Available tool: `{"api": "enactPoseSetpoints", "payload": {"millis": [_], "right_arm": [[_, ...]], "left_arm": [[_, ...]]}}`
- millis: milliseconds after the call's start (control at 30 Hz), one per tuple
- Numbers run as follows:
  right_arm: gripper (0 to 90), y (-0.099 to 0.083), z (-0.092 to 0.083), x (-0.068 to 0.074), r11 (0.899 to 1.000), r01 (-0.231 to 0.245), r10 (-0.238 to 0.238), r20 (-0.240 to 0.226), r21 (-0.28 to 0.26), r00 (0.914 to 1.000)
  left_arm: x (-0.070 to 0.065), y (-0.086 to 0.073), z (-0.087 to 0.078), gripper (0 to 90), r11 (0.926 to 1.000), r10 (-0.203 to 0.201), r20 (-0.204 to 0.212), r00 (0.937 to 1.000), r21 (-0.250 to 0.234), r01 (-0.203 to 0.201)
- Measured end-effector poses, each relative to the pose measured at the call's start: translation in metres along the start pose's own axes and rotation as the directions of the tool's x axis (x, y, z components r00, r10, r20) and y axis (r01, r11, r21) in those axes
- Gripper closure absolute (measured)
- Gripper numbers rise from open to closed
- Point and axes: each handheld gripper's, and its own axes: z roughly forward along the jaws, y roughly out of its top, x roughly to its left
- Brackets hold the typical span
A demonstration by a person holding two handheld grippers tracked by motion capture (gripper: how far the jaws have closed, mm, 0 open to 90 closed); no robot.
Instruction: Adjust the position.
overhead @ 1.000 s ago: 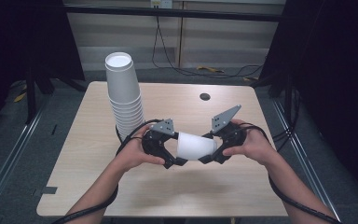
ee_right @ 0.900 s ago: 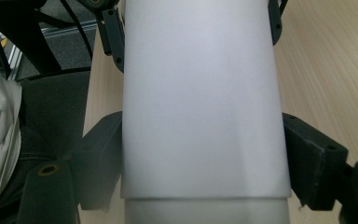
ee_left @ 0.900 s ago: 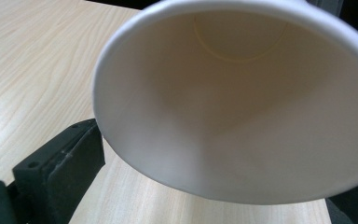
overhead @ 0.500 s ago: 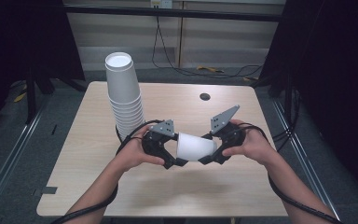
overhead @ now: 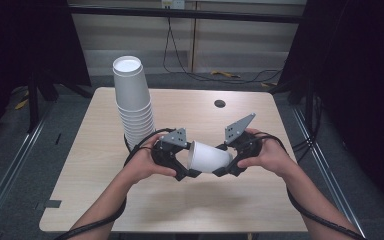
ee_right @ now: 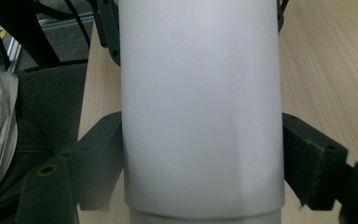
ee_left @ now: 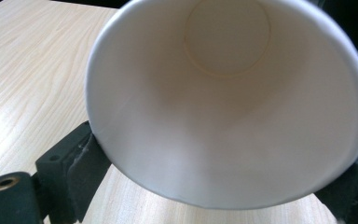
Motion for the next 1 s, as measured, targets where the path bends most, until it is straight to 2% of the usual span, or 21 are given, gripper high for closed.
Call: {"api": "enactPoseSetpoints", "payload": {"millis": [200, 567, 733, 933, 1000], "right_arm": [[22.3, -0.0023, 0.0035, -0.0003, 1.0, 0.002, -0.002, 0.0, 0.005, 1.0], [22.1, 0.0003, 0.0032, -0.0004, 1.0, -0.001, 0.001, 0.01, 0.009, 1.0], [22.2, 0.0006, 0.0033, -0.0002, 1.0, -0.002, 0.002, 0.006, 0.013, 1.0], [22.1, 0.0016, 0.0031, -0.0003, 1.0, 0.003, -0.003, 0.008, 0.015, 1.0], [22.2, 0.0018, 0.0039, -0.0001, 1.0, 0.007, -0.007, 0.012, 0.02, 0.9999]], "left_arm": [[0.0002, 0.0008, -0.0007, 8.8, 1.0, -0.008, -0.001, 1.0, -0.005, 0.008], [0.0013, 0.0007, -0.0014, 7.0, 0.9998, 0.006, -0.008, 0.9999, -0.02, -0.006], [0.002, 0.0003, -0.0018, 7.2, 0.9999, 0.003, 0.0, 1.0, -0.015, -0.003], [0.0013, 0.0011, -0.0023, 6.5, 0.9995, -0.008, 0.0, 1.0, -0.032, 0.008], [0.0015, 0.0021, -0.0026, 6.3, 0.9996, 0.006, -0.004, 1.0, -0.029, -0.007]]}}
